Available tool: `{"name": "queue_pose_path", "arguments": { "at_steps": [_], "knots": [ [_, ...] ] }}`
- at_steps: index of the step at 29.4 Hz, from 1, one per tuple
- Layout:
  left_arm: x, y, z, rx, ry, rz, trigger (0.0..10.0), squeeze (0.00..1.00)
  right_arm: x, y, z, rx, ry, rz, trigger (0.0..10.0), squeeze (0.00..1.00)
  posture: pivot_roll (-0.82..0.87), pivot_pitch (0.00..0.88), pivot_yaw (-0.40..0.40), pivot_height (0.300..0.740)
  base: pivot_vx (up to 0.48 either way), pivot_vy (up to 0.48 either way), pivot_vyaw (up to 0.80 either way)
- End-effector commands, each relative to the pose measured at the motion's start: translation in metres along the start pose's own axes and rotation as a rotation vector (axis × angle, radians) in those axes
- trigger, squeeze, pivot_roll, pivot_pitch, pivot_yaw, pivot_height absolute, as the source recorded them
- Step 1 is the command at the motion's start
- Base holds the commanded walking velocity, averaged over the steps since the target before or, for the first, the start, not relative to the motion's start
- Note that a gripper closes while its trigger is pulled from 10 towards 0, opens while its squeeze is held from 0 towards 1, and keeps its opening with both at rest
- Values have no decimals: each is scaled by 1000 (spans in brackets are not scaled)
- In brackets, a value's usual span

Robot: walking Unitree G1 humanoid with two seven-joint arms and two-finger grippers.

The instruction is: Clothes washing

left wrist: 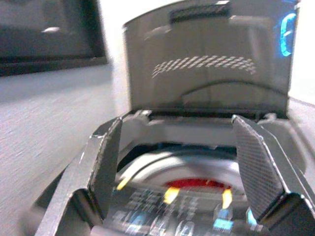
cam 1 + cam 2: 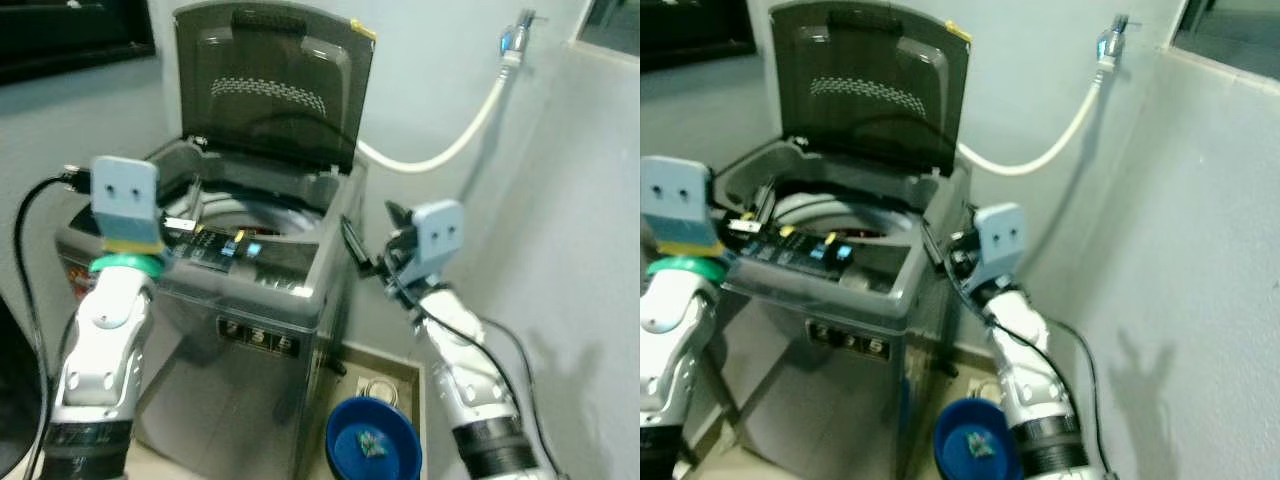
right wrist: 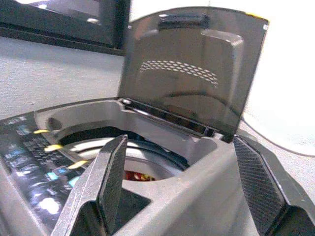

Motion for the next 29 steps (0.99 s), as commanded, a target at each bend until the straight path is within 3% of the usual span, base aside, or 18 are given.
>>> {"name": "queue_pose_path", "arguments": {
  "at_steps": [1, 29],
  "knots": [
    [2, -3, -1, 15, 11, -7, 10000, 0, 6, -5, -1, 21, 25, -1, 10000, 0, 39, 0, -32, 740, 0, 0, 788],
    [1, -6, -1, 33, 3, 6, 10000, 0, 12, -9, -2, 43, 66, 23, 10000, 0, 39, 0, -27, 740, 0, 0, 788]
  ]
}}
Point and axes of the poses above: a point about 5 cm out from each wrist's last joint towards the gripper, its own z axis pointing out of the wrist towards the gripper, its own y axis along the axis of the wrist's last joint, x = y × z, the point moved 2 cm from there along z, pointing out of the wrist towards the gripper, and after that the axes turned 15 degrees about z, right-handed, at the moved point
